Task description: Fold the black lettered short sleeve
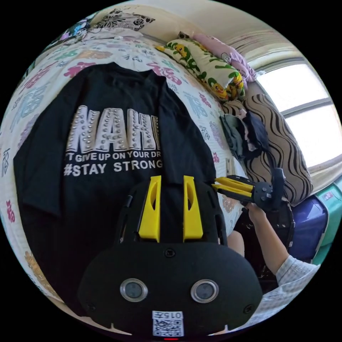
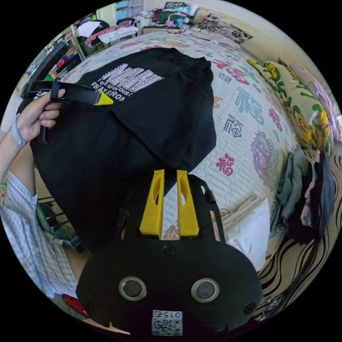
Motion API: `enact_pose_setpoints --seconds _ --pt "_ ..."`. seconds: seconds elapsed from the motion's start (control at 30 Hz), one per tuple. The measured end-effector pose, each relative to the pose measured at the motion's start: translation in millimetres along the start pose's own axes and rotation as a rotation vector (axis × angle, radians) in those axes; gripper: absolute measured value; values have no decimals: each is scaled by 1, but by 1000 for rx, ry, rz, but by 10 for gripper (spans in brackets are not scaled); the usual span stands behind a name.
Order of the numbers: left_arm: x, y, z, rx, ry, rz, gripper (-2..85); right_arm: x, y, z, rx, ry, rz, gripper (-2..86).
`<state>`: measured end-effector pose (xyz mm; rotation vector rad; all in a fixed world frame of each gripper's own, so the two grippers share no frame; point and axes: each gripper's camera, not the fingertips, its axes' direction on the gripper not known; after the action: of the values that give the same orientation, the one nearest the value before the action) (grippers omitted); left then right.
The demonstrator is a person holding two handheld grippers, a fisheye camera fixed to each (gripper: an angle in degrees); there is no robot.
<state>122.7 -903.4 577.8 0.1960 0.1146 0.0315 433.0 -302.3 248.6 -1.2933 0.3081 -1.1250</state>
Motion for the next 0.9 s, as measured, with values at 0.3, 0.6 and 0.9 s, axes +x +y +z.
enact_pose_setpoints --seconds 0.3,0.6,0.9 --pt "4 -27 18 -2 98 118 -1 92 27 -8 179 -348 195 -6" --pt "134 -160 55 177 416 373 37 229 93 -27 529 -478 717 -6" --pt "124 -83 83 80 537 380 92 242 121 16 511 -486 874 -5"
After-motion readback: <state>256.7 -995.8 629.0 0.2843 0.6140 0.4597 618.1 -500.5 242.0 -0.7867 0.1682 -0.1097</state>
